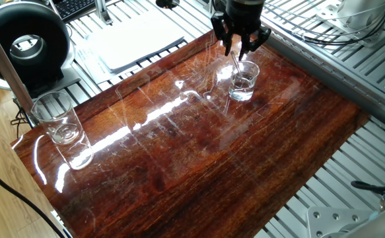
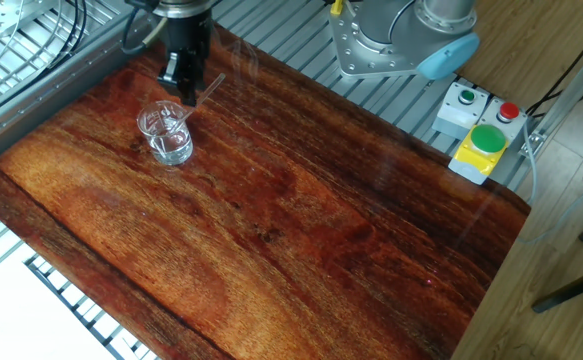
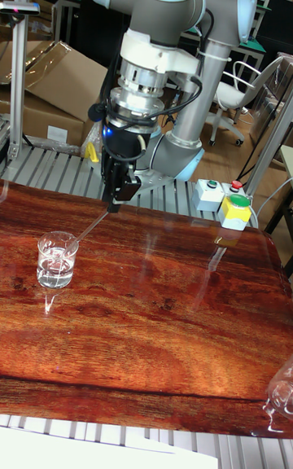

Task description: Stir the beaker with a glass rod

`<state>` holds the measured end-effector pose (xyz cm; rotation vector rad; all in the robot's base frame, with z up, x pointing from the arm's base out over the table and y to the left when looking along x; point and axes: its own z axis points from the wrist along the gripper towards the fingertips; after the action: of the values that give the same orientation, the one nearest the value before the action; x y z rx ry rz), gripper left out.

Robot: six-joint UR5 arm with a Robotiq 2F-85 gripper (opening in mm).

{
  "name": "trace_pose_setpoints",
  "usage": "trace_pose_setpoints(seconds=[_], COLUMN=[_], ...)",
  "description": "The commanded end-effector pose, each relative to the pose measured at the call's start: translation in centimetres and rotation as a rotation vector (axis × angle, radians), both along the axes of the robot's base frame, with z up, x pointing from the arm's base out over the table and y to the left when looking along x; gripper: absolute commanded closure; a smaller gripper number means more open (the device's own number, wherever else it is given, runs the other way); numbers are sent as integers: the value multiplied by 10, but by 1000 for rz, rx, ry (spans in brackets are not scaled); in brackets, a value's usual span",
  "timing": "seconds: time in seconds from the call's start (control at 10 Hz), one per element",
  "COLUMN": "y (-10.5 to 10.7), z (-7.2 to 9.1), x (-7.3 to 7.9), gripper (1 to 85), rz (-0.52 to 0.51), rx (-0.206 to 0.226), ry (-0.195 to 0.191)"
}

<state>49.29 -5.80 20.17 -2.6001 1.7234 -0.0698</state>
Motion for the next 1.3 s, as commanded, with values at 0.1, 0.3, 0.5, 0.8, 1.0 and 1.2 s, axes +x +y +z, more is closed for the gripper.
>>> trace_pose_setpoints(seconds=[0.1, 0.3, 0.5, 0.8, 1.0, 1.2], y=[12, 12, 13, 15, 15, 13], z=[-5, -7, -8, -8, -7, -6], x=[-6, -8, -10, -11, -12, -13], gripper=[497, 497, 497, 503, 507, 507], rz=[3, 7, 9, 1, 0, 6], rx=[58, 61, 69, 75, 78, 70], ry=[5, 5, 3, 8, 12, 15])
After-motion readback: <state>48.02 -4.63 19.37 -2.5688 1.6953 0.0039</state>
